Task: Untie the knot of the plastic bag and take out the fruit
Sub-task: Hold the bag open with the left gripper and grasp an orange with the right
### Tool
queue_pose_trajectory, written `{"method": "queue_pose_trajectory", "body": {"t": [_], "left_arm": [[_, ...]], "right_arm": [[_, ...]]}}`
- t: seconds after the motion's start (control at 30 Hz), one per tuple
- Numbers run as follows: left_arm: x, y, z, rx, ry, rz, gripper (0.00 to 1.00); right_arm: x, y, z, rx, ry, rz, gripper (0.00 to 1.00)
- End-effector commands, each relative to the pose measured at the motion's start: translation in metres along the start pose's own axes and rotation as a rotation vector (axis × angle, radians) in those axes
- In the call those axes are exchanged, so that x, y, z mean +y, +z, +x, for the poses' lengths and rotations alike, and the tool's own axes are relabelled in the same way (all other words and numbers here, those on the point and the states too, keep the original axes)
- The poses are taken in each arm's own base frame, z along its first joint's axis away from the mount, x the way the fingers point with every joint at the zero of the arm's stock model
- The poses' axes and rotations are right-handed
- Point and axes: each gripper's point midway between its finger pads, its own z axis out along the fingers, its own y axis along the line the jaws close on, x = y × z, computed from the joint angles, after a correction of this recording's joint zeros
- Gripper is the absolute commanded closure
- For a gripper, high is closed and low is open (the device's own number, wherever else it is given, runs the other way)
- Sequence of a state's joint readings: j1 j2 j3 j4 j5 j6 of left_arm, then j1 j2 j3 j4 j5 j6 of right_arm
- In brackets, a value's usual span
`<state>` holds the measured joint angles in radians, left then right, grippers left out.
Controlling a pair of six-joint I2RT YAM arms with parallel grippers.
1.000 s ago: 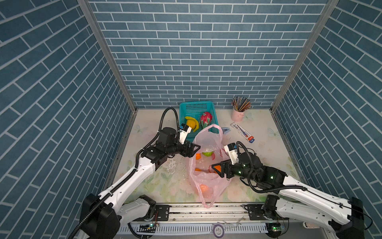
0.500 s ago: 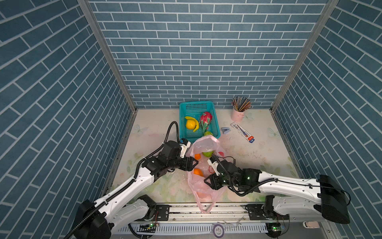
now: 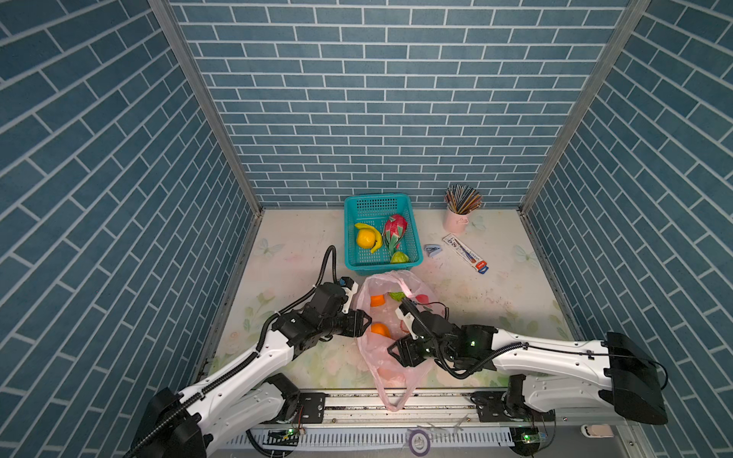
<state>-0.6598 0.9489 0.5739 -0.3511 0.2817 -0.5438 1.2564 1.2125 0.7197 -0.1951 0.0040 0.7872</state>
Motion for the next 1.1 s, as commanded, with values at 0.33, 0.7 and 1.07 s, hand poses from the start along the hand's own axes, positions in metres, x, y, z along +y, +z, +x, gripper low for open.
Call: {"method": "queue_pose_trajectory", "body": {"t": [0.33, 0.7, 1.07], "left_arm": [[0.007, 0.007, 0.031, 0.048, -0.056, 0.005, 0.42], [0.02, 0.009, 0.039, 0.032, -0.135, -0.053, 0.42], [0.021, 0.011, 0.045, 0.007, -0.157, -0.051, 0.42]], "right_arm": [[-0.005, 0.014, -0.06, -0.093, 0.106, 0.113, 0.29], [-0.014, 0.054, -0.048, 0.025, 0.1, 0.173, 0.21], [-0.032, 0.091, -0.016, 0.158, 0.109, 0.216, 0.19]]}}
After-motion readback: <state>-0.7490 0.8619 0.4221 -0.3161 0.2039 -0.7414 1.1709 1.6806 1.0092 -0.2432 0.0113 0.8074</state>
